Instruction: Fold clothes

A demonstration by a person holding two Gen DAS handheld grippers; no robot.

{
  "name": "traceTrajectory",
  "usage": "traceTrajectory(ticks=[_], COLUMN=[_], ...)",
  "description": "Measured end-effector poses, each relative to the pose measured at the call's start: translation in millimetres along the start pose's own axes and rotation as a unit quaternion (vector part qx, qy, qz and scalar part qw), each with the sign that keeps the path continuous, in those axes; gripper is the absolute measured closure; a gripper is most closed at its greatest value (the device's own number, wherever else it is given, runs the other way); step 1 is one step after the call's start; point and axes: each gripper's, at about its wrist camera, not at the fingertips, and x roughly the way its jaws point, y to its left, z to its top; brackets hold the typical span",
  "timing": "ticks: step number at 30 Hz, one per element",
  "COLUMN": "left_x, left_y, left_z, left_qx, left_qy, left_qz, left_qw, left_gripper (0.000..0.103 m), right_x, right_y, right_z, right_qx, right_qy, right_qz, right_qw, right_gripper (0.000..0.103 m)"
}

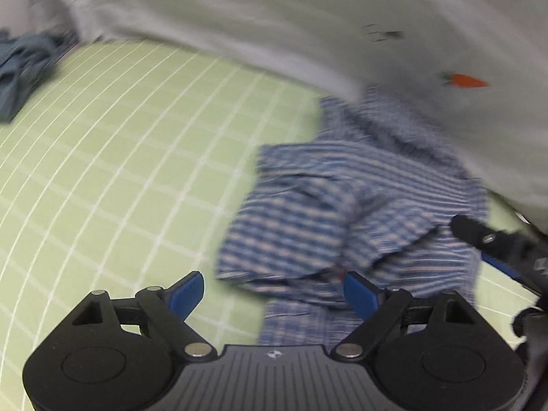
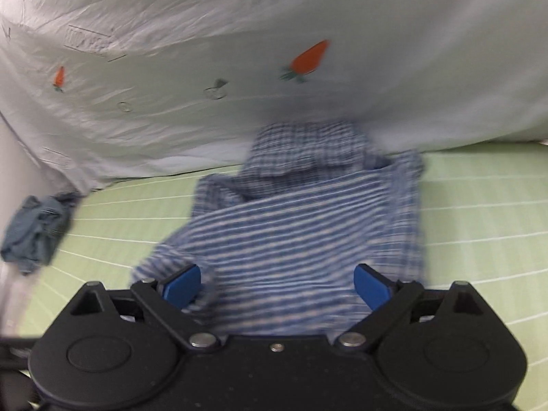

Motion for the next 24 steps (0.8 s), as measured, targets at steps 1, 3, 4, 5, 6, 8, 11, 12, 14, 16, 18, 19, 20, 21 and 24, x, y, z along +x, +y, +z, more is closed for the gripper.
traceTrajectory(ticks=[1, 3, 4, 5, 6, 8, 11, 12, 14, 16, 18, 19, 20, 21, 24], left_x=[3, 9, 11, 12, 13, 16, 16, 16, 16, 6, -8, -15, -24, -33, -60], left_y=[5, 13, 16, 19, 22, 26, 25, 25, 24, 22, 19, 18, 16, 13, 7], left_z=[1, 2, 2, 2, 2, 1, 0, 0, -1, -5, -9, -12, -19, -26, -47], left_qx=[-0.005, -0.008, -0.009, -0.009, -0.009, -0.012, -0.013, -0.013, -0.014, -0.009, -0.003, 0.000, 0.003, 0.007, 0.018], left_qy=[0.005, 0.013, 0.016, 0.019, 0.021, 0.025, 0.028, 0.029, 0.031, 0.025, 0.017, 0.013, 0.009, 0.005, -0.006], left_qz=[0.005, 0.017, 0.024, 0.028, 0.031, 0.032, 0.029, 0.027, 0.025, 0.022, 0.018, 0.015, 0.013, 0.010, 0.001], left_qw=[1.0000, 0.9997, 0.9995, 0.9994, 0.9992, 0.9991, 0.9991, 0.9991, 0.9991, 0.9994, 0.9997, 0.9998, 0.9999, 0.9999, 0.9998], left_gripper=[0.014, 0.014, 0.014, 0.014, 0.014, 0.014, 0.014, 0.014, 0.014, 0.014, 0.014, 0.014, 0.014, 0.014, 0.014], right_x=[3, 10, 14, 18, 22, 29, 38, 40, 33, 20, 2, -9, -21, -34, -75], right_y=[4, 11, 15, 18, 21, 25, 29, 31, 35, 36, 37, 37, 37, 37, 35], right_z=[0, -1, -3, -4, -4, -5, -11, -13, -17, -21, -26, -30, -34, -39, -62], right_qx=[0.001, 0.001, -0.006, -0.012, -0.013, -0.007, -0.011, -0.018, -0.033, -0.039, -0.032, -0.025, -0.018, -0.011, 0.012], right_qy=[0.002, 0.006, 0.010, 0.016, 0.023, 0.036, 0.061, 0.069, 0.063, 0.051, 0.041, 0.035, 0.029, 0.022, 0.006], right_qz=[0.013, 0.038, 0.044, 0.048, 0.054, 0.073, 0.105, 0.109, 0.109, 0.109, 0.103, 0.100, 0.096, 0.091, 0.071], right_qw=[1.000, 0.999, 0.999, 0.999, 0.998, 0.997, 0.993, 0.992, 0.991, 0.992, 0.993, 0.994, 0.995, 0.996, 0.997], right_gripper=[0.006, 0.007, 0.009, 0.010, 0.014, 0.022, 0.069, 0.091, 0.098, 0.099, 0.099, 0.100, 0.100, 0.100, 0.100])
